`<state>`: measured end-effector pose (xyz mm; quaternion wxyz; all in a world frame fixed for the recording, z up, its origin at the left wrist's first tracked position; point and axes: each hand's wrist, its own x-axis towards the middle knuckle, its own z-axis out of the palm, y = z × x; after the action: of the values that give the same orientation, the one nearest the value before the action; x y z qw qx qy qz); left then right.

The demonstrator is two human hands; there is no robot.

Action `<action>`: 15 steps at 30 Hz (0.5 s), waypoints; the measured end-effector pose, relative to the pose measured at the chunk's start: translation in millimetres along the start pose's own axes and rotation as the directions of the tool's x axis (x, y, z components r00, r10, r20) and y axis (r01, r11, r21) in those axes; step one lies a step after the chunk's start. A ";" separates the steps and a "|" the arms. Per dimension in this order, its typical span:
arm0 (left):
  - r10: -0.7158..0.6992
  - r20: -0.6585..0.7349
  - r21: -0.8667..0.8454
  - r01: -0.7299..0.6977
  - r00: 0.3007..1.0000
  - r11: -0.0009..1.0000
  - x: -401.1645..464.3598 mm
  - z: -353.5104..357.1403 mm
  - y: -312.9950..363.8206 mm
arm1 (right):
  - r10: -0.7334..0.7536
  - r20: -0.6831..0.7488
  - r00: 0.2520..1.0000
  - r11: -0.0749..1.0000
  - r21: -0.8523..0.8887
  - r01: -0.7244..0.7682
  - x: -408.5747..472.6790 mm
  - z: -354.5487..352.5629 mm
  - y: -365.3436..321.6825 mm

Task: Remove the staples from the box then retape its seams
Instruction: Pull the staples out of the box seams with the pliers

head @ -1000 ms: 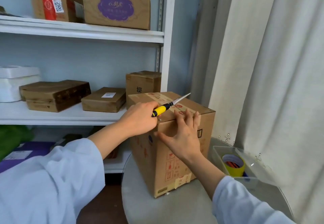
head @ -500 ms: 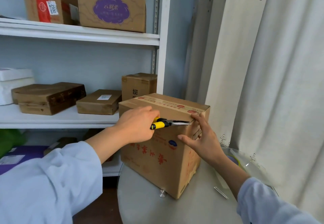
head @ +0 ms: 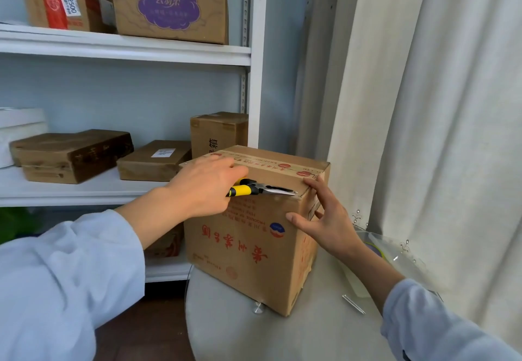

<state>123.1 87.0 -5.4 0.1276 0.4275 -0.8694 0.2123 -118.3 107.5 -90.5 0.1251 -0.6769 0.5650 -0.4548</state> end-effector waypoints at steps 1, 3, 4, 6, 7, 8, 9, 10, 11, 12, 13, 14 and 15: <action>0.004 0.003 0.011 -0.004 1.000 1.000 1.9 -0.6 0.1 | 0.005 0.009 1.000 1.000 0.010 -0.005 0.4 -0.5 -0.5; 0.012 0.010 0.035 -0.013 1.000 0.999 6.3 -2.5 0.7 | 0.006 0.030 1.000 1.000 0.005 -0.006 2.3 -2.1 -2.8; 0.017 0.018 0.043 -0.018 1.000 0.999 8.6 -3.7 0.8 | -0.002 0.042 0.999 1.000 -0.012 0.002 3.9 -3.5 -3.7; 0.026 0.044 0.048 -0.028 0.999 0.998 12.5 -4.6 0.6 | -0.013 0.070 0.997 0.998 -0.060 0.017 7.9 -6.7 -5.3; 0.027 0.060 0.046 -0.030 0.998 0.998 13.2 -4.9 0.4 | -0.013 0.084 0.996 0.996 -0.084 0.020 10.0 -7.2 -7.6; 0.027 0.078 0.042 -0.030 0.997 0.999 13.9 -5.2 0.8 | -0.007 0.096 0.995 0.994 -0.110 0.017 11.7 -7.5 -9.9; 0.026 0.094 0.040 -0.030 0.995 0.999 15.3 -5.2 2.0 | 0.006 0.106 0.994 0.990 -0.138 0.009 13.2 -6.3 -11.1; 0.024 0.104 0.036 -0.028 0.994 0.999 16.1 -5.9 2.8 | 0.016 0.109 0.994 0.985 -0.172 0.002 13.7 -4.4 -11.8; 0.020 0.110 0.030 -0.023 0.994 0.999 17.2 -6.9 3.9 | 0.024 0.098 0.995 0.979 -0.205 -0.003 14.1 -1.6 -10.8; 0.012 0.112 0.025 -0.015 0.994 1.000 17.7 -8.7 4.9 | 0.023 0.078 0.997 0.972 -0.235 -0.004 14.0 0.3 -9.4; 0.002 0.114 0.022 -0.005 0.994 1.000 17.6 -10.6 6.6 | 0.016 0.054 0.998 0.966 -0.257 -0.002 13.7 1.6 -7.9; -0.011 0.117 0.019 0.009 0.993 1.000 16.5 -11.3 8.8 | 0.009 0.034 0.999 0.962 -0.274 0.001 13.7 2.8 -5.5; -0.028 0.114 0.012 0.027 0.993 1.000 14.6 -11.1 12.6 | 0.002 0.018 1.000 0.958 -0.285 0.003 13.5 2.5 -4.4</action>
<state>104.7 89.1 7.0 0.0782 0.4516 -0.8682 0.1901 -114.2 96.2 -82.5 0.0311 -0.6920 0.6234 -0.3626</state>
